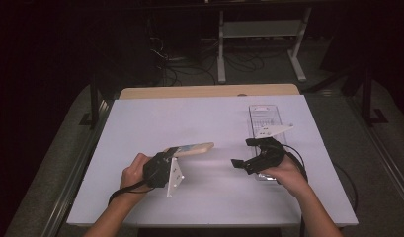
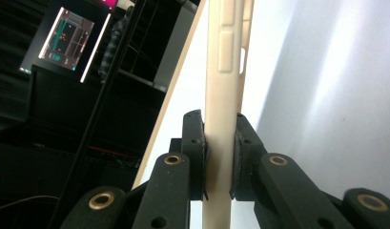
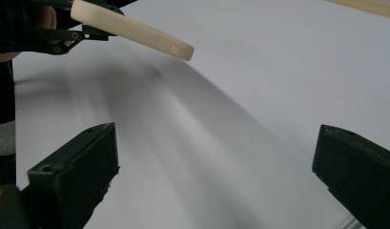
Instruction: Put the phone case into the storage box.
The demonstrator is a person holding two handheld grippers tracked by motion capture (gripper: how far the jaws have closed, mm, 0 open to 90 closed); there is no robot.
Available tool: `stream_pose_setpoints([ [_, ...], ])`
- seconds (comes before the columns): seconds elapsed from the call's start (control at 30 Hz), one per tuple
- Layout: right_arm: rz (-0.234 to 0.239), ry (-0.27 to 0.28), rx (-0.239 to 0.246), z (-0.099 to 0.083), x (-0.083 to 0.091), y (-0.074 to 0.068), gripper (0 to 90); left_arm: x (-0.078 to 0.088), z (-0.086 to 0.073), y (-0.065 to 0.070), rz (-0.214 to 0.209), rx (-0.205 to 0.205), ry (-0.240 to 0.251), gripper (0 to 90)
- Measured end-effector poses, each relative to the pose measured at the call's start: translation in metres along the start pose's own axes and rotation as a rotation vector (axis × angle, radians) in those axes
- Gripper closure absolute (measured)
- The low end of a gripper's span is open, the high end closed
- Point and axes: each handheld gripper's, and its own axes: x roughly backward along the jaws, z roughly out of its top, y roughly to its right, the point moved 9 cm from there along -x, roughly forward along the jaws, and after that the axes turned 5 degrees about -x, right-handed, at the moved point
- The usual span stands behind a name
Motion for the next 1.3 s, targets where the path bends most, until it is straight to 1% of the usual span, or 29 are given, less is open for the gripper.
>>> stream_pose_setpoints([
  [0.07, 0.000, 0.000, -0.001, 0.0000, 0.0000, 0.0000, 1.2, 0.0001, -0.0002, -0.0005, -0.009, 0.019, 0.001, 79.2],
  [0.13, 0.000, 0.001, -0.002, 0.0001, -0.0001, 0.0000, 1.2, 0.0009, -0.0013, -0.0017, -0.019, 0.024, -0.009, 79.1],
  [0.4, 0.001, -0.001, -0.003, -0.0001, -0.0002, 0.0000, 1.4, 0.0001, -0.0022, -0.0033, -0.042, 0.075, -0.004, 79.1],
  [0.6, 0.001, -0.002, -0.005, -0.0002, -0.0002, -0.0001, 1.4, -0.0012, -0.0026, -0.0034, -0.064, 0.140, 0.008, 79.1],
  [0.63, 0.001, -0.002, -0.005, -0.0002, -0.0002, 0.0000, 1.4, -0.0012, -0.0027, -0.0027, -0.069, 0.159, 0.009, 79.1],
  [0.67, 0.001, -0.002, -0.005, -0.0002, -0.0002, 0.0000, 1.4, -0.0011, -0.0032, -0.0043, -0.070, 0.156, 0.007, 79.1],
  [0.73, 0.002, -0.002, -0.005, -0.0002, -0.0002, -0.0001, 1.4, -0.0012, -0.0032, -0.0051, -0.074, 0.181, 0.012, 79.1],
  [0.77, 0.002, -0.002, -0.006, -0.0002, -0.0002, -0.0001, 1.4, -0.0015, -0.0030, -0.0045, -0.080, 0.203, 0.015, 79.1],
  [0.83, 0.002, -0.002, -0.006, -0.0002, -0.0001, 0.0000, 1.4, -0.0015, -0.0036, -0.0052, -0.083, 0.218, 0.014, 79.1],
  [0.93, 0.003, -0.002, -0.007, -0.0002, -0.0002, 0.0000, 1.4, -0.0016, -0.0044, -0.0066, -0.088, 0.228, 0.010, 79.1],
  [1.0, 0.003, -0.002, -0.007, -0.0002, -0.0001, 0.0000, 1.4, -0.0017, -0.0045, -0.0057, -0.099, 0.251, 0.011, 79.1],
  [1.1, 0.003, -0.002, -0.007, -0.0002, -0.0002, 0.0000, 1.4, -0.0023, -0.0046, -0.0064, -0.104, 0.282, 0.015, 79.1],
  [1.13, 0.003, -0.002, -0.007, -0.0002, -0.0002, 0.0000, 1.4, -0.0023, -0.0049, -0.0070, -0.109, 0.301, 0.016, 79.1],
  [1.17, 0.003, -0.002, -0.007, -0.0002, -0.0002, 0.0000, 1.4, -0.0023, -0.0049, -0.0070, -0.109, 0.301, 0.016, 79.1],
  [1.3, 0.003, -0.002, -0.007, -0.0002, -0.0002, 0.0000, 1.4, -0.0028, -0.0053, -0.0084, -0.115, 0.348, 0.020, 79.1],
])
